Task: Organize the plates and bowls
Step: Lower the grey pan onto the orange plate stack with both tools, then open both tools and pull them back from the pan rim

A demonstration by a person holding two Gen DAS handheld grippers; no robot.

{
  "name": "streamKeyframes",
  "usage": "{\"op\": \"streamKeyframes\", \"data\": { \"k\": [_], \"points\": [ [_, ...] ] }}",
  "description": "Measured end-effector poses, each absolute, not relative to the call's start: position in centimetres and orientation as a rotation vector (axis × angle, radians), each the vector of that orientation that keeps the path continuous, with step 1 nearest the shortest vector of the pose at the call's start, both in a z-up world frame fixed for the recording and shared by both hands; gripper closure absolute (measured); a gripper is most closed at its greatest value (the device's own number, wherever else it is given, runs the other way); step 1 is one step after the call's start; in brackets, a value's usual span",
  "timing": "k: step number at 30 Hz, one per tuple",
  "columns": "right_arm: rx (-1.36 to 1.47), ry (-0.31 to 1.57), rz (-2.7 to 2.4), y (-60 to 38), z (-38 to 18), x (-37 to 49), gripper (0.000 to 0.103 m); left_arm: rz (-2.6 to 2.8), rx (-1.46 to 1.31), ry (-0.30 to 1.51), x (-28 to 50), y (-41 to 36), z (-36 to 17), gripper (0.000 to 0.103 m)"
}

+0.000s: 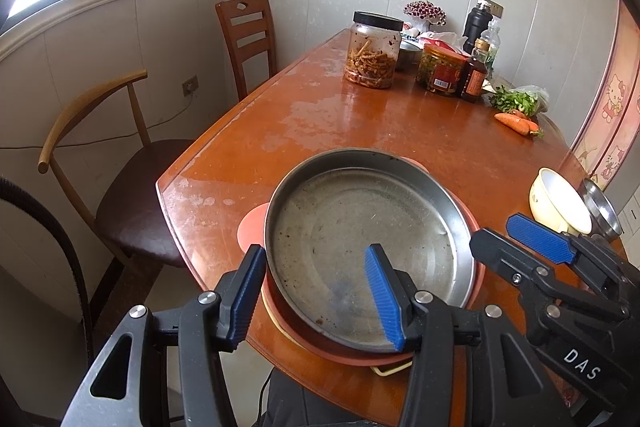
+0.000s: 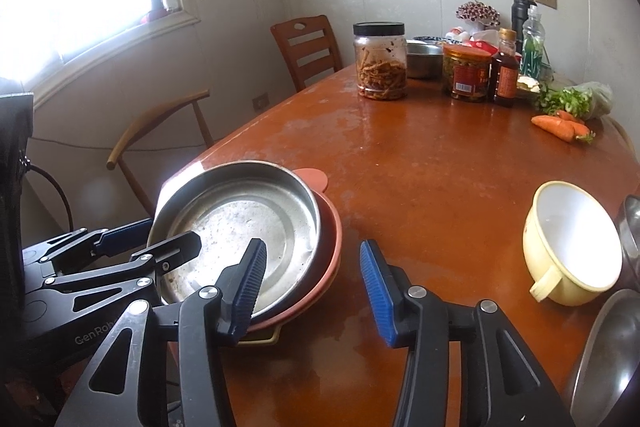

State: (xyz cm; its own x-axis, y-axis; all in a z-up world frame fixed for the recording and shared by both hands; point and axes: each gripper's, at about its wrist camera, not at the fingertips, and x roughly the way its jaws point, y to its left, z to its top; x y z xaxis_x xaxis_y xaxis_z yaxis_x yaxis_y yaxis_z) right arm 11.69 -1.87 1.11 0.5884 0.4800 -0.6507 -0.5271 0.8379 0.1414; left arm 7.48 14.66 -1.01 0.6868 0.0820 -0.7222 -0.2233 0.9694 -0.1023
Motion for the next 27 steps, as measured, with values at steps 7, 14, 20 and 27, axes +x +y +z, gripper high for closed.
{"op": "streamKeyframes", "data": {
  "k": [7, 14, 20, 27],
  "points": [
    [-0.070, 0.717, 0.589, -2.4, 1.9, 11.0, 0.047, 0.188, -0.177, 0.775, 6.8, 14.4, 0.2, 0.049],
    [-0.057, 0.683, 0.582, -3.9, 3.3, 9.6, 0.046, 0.185, -0.158, 0.744, 5.8, 13.0, 1.9, 0.047],
    [-0.049, 0.654, 0.576, -5.5, 4.7, 8.4, 0.045, 0.162, -0.127, 0.720, 5.2, 10.8, 3.3, 0.046],
    [-0.049, 0.584, 0.529, -8.3, 6.2, 7.1, 0.039, 0.138, -0.110, 0.688, 5.1, 8.2, 4.4, 0.045]
  ]
}}
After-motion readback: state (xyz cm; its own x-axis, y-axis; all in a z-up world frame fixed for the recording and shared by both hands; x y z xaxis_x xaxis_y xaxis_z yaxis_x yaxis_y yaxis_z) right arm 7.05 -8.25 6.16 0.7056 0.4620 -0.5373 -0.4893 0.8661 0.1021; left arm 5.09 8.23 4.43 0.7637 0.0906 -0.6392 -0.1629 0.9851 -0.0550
